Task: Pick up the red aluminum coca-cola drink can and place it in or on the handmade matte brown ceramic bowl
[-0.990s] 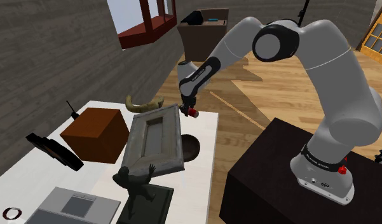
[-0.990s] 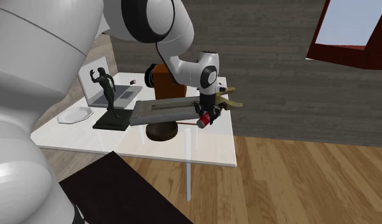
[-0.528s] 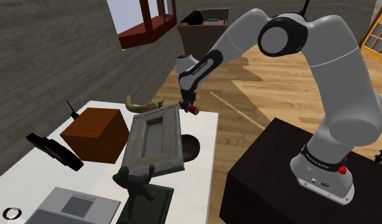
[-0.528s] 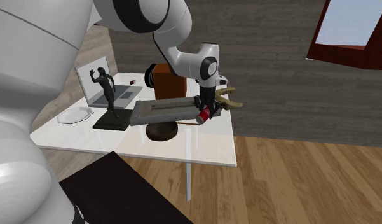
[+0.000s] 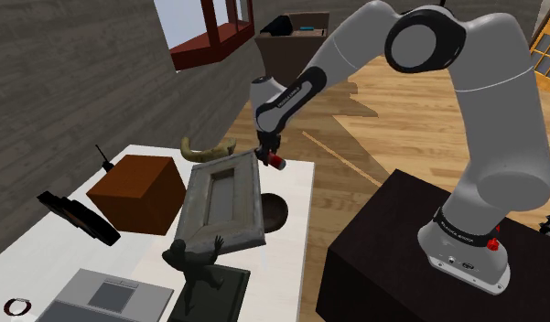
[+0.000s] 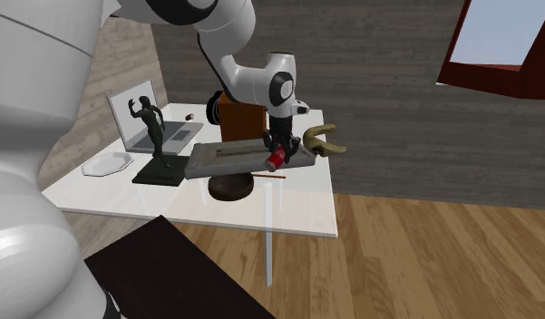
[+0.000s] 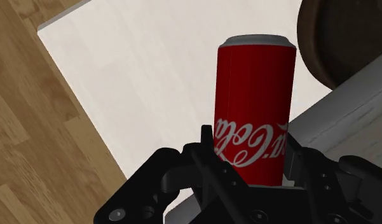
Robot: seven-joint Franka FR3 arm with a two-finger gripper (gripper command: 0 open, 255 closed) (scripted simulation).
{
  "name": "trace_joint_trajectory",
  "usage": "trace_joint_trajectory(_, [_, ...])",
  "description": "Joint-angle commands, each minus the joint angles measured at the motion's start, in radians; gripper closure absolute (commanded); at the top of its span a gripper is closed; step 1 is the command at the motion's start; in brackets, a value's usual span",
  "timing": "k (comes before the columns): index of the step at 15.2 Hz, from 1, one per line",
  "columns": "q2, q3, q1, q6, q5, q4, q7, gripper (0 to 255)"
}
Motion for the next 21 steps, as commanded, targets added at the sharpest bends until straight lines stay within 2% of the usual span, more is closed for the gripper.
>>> trace_joint_trajectory(1, [-0.028, 0.006, 0.03, 0.027, -0.005, -0.055, 0.042, 255])
trace_joint_trajectory(12, [-0.132, 0.049, 0.211, 0.102, -0.028, -0.242, 0.289, 255])
trace_joint_trajectory(21, [-0.033, 0.035, 0.221, 0.189, -0.048, -0.23, 0.304, 255])
